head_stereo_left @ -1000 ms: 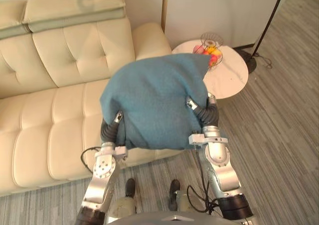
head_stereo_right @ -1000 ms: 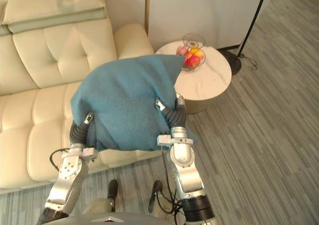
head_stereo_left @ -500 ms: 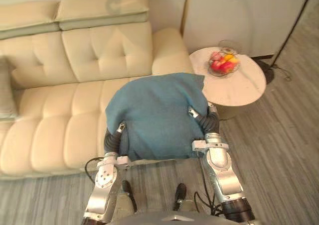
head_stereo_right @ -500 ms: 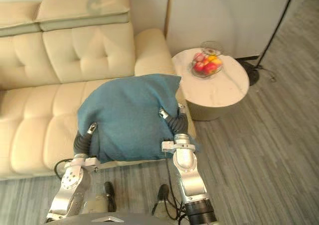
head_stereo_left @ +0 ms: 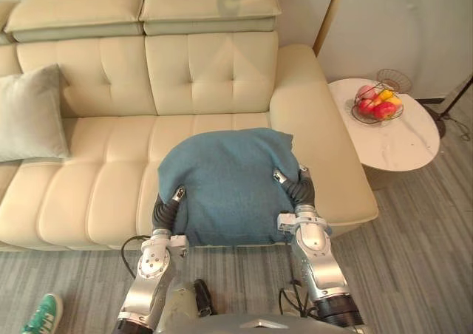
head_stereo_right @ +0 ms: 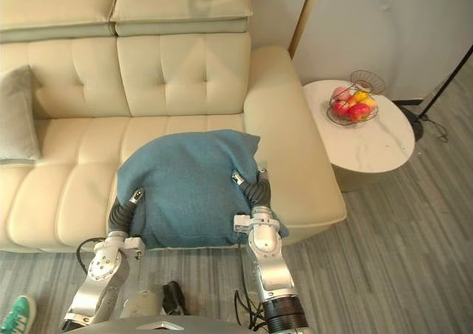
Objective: Pick up cushions and gather them together orderly.
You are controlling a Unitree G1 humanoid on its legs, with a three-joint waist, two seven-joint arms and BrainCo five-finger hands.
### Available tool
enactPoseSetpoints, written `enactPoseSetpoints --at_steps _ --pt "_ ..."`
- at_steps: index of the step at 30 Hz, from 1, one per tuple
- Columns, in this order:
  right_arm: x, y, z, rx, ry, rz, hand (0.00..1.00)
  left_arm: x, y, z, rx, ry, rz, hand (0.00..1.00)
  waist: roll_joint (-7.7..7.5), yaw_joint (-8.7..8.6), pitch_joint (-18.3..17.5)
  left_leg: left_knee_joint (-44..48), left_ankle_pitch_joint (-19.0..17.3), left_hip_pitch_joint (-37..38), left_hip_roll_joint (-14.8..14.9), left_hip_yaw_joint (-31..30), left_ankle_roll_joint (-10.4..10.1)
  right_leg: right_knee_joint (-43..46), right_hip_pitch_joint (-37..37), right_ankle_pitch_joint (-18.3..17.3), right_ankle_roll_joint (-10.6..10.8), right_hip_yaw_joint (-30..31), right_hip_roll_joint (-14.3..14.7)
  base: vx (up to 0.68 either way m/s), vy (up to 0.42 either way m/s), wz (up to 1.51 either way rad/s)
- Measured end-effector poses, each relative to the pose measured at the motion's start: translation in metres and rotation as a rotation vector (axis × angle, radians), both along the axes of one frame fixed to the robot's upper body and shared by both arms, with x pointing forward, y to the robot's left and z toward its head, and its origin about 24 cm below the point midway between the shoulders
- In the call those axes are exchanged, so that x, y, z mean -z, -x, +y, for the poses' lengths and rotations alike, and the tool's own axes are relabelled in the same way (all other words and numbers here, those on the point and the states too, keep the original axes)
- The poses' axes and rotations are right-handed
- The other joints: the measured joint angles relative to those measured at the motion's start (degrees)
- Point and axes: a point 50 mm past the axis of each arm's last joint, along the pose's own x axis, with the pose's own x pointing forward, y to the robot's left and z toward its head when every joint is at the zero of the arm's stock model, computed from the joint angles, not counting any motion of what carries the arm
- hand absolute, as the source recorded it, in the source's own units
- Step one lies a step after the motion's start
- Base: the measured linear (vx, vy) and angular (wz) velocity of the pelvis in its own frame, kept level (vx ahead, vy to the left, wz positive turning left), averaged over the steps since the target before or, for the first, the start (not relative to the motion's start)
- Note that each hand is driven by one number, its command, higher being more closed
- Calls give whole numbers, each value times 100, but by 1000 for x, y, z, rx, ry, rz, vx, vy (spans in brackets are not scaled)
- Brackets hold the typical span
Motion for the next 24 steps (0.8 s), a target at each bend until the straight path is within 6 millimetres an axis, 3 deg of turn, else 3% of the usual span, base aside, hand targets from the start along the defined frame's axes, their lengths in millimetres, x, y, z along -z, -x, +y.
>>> enactPoseSetpoints --at_steps 2,3,5,6,7,9,10,12,13,14,16,18,19,20,23,24 --pt "-1 -1 -2 -1 11 -4 100 3 0 -2 12 5 12 100 48 -73 80 -280 23 268 -68 -5 -16 -339 -48 -30 -149 -71 627 183 -18 9" --pt "-1 -1 -3 -1 14 -4 100 3 0 -3 13 8 11 100 89 -108 95 -347 32 321 -73 -23 -30 -415 -57 11 -192 -76 714 239 -58 17" --pt "-1 -1 -7 0 25 -4 100 -1 -3 -6 28 0 -7 100 191 -212 113 -498 59 454 -99 -200 -230 -980 -23 567 -382 -150 963 185 -89 28" --pt "-2 -1 -8 2 31 -5 100 -2 -4 -7 33 -2 -12 100 231 -203 109 -505 54 452 -77 -247 -255 -1038 48 580 -386 -176 997 249 -85 25" --pt "-3 0 -12 13 31 -13 100 -4 -6 -10 48 0 -23 100 246 -152 102 -611 165 494 -101 -548 -432 -916 81 493 -467 -211 977 304 -86 35" --pt "-3 7 -18 36 33 -12 100 -4 -6 -15 72 10 -24 100 246 -193 103 -437 239 556 -146 -784 -525 -568 186 188 -498 -388 843 325 -107 64" --pt "-2 15 -24 58 35 -7 100 -3 -4 -21 95 19 -19 100 243 -198 108 337 284 438 -70 -830 -527 -342 427 -64 -501 -528 727 281 -97 66" --pt "-5 24 -26 62 31 -16 100 -1 0 -23 98 40 -9 100 263 -122 131 1747 622 73 253 -732 -442 -517 946 -220 -504 -569 723 269 -46 23" --pt "-13 31 -26 61 20 -50 100 -2 4 -25 96 61 -13 100 292 57 125 2487 493 -273 575 -640 -440 -739 1260 -227 -500 -539 784 256 17 -25" --pt "-18 34 -26 61 18 -69 100 -5 5 -26 96 68 -24 100 318 100 110 2554 421 -372 647 -655 -441 -814 1329 -227 -500 -523 788 242 36 -38" --pt "-32 38 -26 59 12 -131 100 -16 3 -26 96 82 -77 100 327 189 100 2004 235 -595 788 -748 -428 -977 1426 -222 -492 -408 764 158 100 -35" --pt "-37 38 -25 58 9 -156 100 -25 1 -26 96 84 -115 100 373 201 70 641 305 -416 677 -1069 -476 -1028 1431 -181 -422 -284 764 189 254 -42" --pt "-36 38 -26 61 7 -152 100 -26 0 -26 100 74 -122 100 476 208 1 -451 1091 -64 558 -1348 -527 -1056 1428 -175 -243 -151 815 155 277 -39" --pt "-35 38 -26 63 1 -147 100 -25 0 -26 101 68 -121 100 443 210 -17 -594 991 35 528 -1428 -806 -1095 1438 -195 -138 -85 818 151 259 -24" --pt "-24 42 -20 86 -63 -101 100 -18 5 -19 100 39 -86 100 -7 194 -57 -921 1013 220 142 -1277 -814 -1593 1558 -9 61 137 537 107 239 -13" --pt "-22 43 -18 86 -73 -90 100 -16 6 -18 99 34 -78 100 -21 201 -64 -984 1005 287 97 -1236 -801 -1657 1597 23 67 176 501 39 181 -25"
